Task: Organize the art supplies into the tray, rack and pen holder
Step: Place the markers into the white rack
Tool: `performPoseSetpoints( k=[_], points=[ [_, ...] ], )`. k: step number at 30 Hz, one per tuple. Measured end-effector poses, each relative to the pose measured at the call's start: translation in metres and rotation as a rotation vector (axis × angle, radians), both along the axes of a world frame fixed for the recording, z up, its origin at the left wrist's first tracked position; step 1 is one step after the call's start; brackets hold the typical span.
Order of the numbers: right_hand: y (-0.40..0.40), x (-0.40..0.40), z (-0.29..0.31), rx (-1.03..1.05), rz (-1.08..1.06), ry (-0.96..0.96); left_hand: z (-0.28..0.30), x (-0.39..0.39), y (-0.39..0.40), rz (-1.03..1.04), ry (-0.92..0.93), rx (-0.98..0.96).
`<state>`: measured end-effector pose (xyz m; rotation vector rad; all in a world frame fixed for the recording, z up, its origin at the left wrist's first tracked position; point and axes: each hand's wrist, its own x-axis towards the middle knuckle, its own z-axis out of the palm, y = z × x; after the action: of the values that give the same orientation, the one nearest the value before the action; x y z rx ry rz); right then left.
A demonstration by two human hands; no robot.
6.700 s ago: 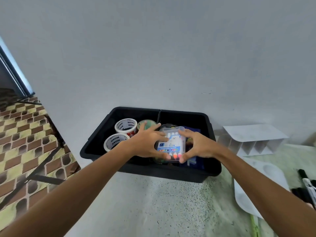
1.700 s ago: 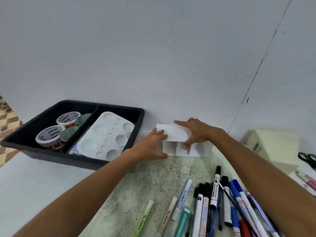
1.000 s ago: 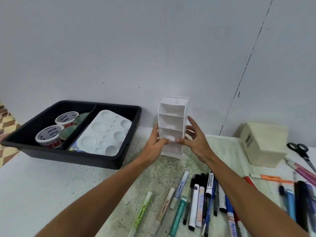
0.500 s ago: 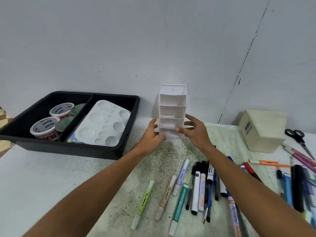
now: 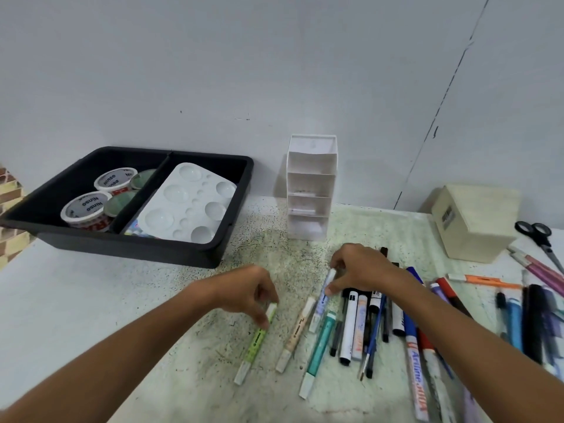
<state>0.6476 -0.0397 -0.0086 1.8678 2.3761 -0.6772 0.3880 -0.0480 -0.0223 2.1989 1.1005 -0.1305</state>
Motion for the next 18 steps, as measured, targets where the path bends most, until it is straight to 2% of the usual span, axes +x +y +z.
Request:
performPoseSetpoints(
  k=[3,6,11,14,18],
  points=[
    [0.002,-0.002,-0.003,-0.021,-0.018,0.101,-0.001,-0.001,0.0,0.035,0.003,-0.014],
    [0.005,-0.001,0.001,-0.078,-0.097,0.326,0.005,-0.001,0.003,0.105,-0.057,-0.11],
    [0.011,0.0,0.025,-0.09,-0.119,0.82,0.043,-0.002,0.015,0.229,-0.385,-0.242],
    [0.018,0.0,0.054,0.007,-0.135,1.015,0.09,0.001,0.028,0.258,-0.591,-0.124],
    [0.033,0.001,0.111,0.267,-0.154,1.287,0.165,0.01,0.048,0.311,-0.799,0.151]
  ],
)
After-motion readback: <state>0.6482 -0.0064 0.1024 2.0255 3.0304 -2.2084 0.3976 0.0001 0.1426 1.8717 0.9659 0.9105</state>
